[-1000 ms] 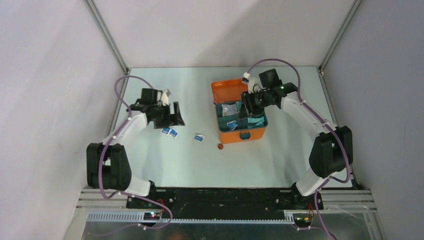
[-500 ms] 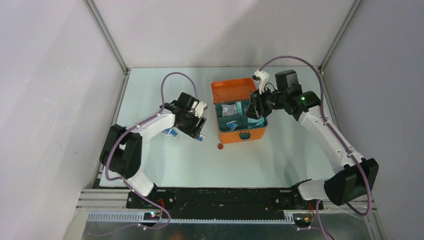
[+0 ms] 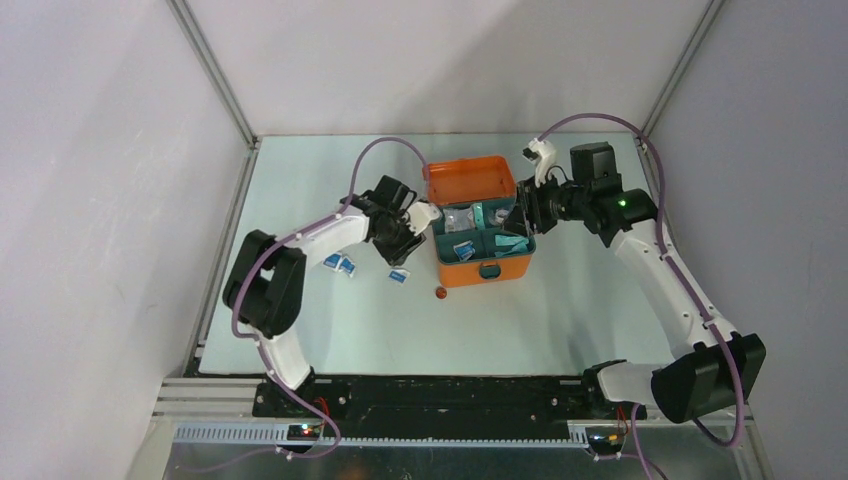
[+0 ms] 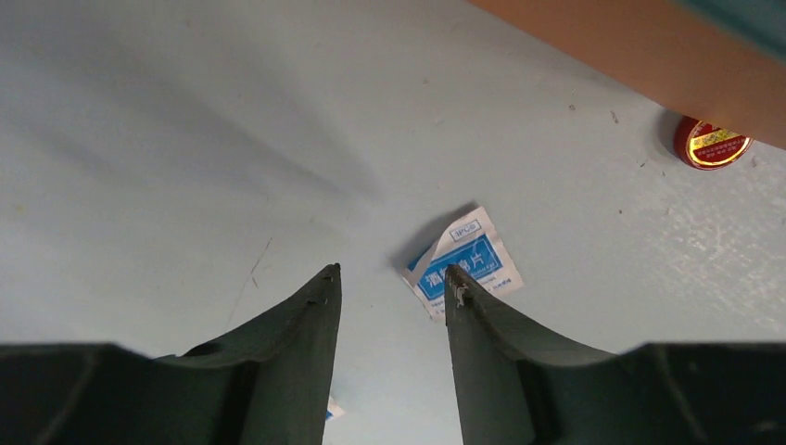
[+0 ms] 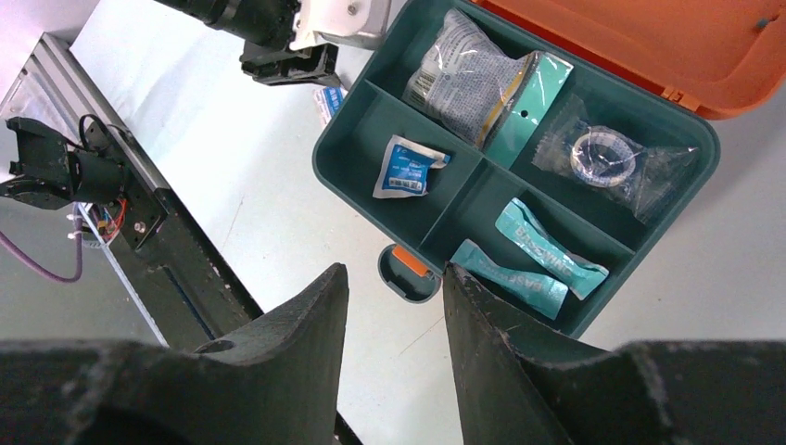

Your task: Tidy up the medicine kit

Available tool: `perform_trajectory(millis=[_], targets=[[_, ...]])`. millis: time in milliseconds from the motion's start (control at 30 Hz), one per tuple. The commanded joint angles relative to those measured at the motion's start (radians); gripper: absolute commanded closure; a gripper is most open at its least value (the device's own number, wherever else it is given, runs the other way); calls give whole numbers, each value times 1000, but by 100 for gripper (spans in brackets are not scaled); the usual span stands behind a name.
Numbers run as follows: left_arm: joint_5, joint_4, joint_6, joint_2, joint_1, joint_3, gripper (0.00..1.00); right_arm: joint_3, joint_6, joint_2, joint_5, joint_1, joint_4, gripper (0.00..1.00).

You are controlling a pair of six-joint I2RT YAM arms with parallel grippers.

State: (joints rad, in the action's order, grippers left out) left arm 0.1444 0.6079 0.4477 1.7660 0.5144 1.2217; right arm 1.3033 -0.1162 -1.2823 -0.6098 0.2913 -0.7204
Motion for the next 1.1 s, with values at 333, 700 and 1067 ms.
perform_trajectory(millis=[333, 700, 1067], targets=[[85, 36, 121, 70, 13, 32, 52, -2, 1, 35, -42, -46, 29, 54], [19, 52, 150, 134, 13, 49, 65, -2, 13, 28, -52, -52, 40, 54], [47, 52, 160, 76, 7, -12, 51, -2, 11, 44, -53, -67, 30, 54]])
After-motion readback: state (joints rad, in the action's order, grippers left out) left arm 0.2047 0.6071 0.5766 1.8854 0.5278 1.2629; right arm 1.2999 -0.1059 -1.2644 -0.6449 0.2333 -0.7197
